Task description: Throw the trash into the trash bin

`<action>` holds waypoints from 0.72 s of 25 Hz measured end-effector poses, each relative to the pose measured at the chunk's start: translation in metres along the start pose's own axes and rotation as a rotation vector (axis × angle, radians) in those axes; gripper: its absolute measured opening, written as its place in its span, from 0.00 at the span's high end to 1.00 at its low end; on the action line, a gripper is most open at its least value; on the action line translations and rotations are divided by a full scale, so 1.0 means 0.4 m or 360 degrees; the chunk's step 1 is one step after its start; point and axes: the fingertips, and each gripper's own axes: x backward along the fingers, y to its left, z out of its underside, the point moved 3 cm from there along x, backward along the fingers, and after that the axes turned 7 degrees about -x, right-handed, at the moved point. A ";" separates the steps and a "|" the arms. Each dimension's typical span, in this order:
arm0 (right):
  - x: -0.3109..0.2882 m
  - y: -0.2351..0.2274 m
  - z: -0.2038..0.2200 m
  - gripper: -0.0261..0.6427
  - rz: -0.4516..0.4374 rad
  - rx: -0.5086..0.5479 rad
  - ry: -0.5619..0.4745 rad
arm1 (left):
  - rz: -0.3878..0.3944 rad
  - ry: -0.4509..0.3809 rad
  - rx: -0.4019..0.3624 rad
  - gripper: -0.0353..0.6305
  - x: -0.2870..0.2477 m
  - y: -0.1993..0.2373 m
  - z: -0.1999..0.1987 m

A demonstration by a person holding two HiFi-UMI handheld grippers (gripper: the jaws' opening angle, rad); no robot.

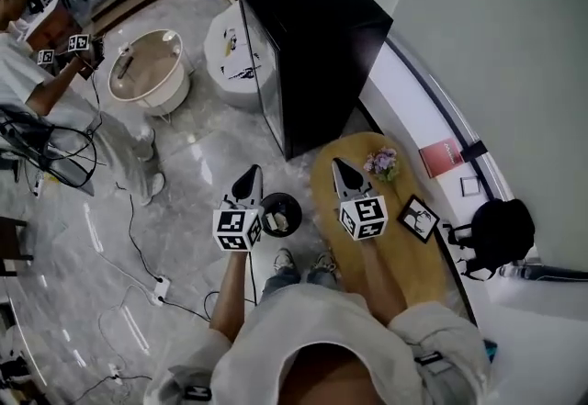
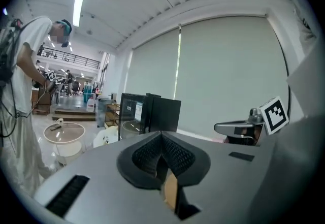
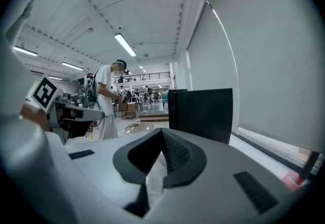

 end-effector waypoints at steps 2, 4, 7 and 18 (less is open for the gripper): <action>0.021 0.003 -0.048 0.92 0.0017 0.0017 -0.0044 | 0.0000 -0.0030 -0.0022 0.92 0.009 0.001 -0.039; 0.043 -0.004 -0.086 0.92 0.0042 0.0019 -0.0088 | 0.0002 -0.0060 -0.0056 0.92 0.014 -0.001 -0.078; 0.075 -0.031 -0.134 0.92 0.0075 0.0026 -0.0147 | -0.0001 -0.0106 -0.0110 0.92 0.014 -0.012 -0.130; 0.138 -0.097 -0.155 0.92 0.0128 0.0031 -0.0181 | -0.0015 -0.0141 -0.0152 0.92 0.010 -0.055 -0.159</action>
